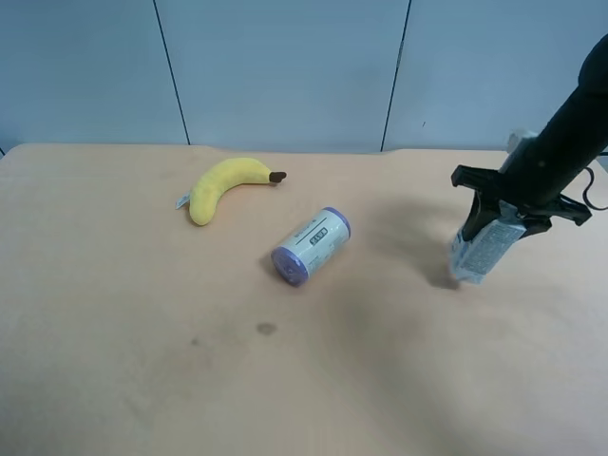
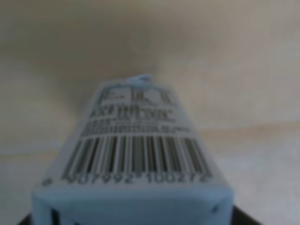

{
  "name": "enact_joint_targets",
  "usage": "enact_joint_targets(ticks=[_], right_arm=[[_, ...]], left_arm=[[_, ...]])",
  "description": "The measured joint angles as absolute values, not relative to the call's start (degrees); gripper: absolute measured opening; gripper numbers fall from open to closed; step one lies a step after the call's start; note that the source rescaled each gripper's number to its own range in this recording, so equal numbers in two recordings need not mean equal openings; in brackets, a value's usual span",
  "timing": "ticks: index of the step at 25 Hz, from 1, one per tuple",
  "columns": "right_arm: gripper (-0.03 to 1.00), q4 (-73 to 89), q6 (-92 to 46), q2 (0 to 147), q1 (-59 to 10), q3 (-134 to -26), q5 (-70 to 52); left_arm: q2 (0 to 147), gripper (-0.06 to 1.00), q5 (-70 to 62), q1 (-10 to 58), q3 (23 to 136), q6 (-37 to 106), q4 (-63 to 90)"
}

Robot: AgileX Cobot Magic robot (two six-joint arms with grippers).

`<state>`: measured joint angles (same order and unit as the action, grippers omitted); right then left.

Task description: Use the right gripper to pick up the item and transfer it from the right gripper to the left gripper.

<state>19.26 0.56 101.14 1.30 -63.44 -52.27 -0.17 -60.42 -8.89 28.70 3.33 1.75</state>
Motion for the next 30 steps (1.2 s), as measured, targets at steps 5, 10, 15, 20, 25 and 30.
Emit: enact_joint_targets(ticks=[5,10,15,20,25,30], right_arm=[[0.0,27.19,-5.49,98.15,1.3,-65.22,-55.54],[0.0,41.8,-15.2,97.81,1.3,-65.38,-60.19],[0.0,56.79,-25.57,97.81,0.63,-65.38,-62.81],[0.0,63.63,-30.69,97.81,-2.85,-65.38,-63.54],[0.0,65.36,-31.76,97.81,-9.8,-65.38,-61.39],[0.0,66.81,-31.86,99.32,-15.1,-65.38,-58.55]], left_arm=[[-0.17,0.69,-60.42,-8.89,28.7,3.33,1.75],[-0.17,0.69,-60.42,-8.89,28.7,3.33,1.75],[-0.17,0.69,-60.42,-8.89,28.7,3.33,1.75],[-0.17,0.69,-60.42,-8.89,28.7,3.33,1.75],[-0.17,0.69,-60.42,-8.89,28.7,3.33,1.75],[-0.17,0.69,-60.42,-8.89,28.7,3.33,1.75]])
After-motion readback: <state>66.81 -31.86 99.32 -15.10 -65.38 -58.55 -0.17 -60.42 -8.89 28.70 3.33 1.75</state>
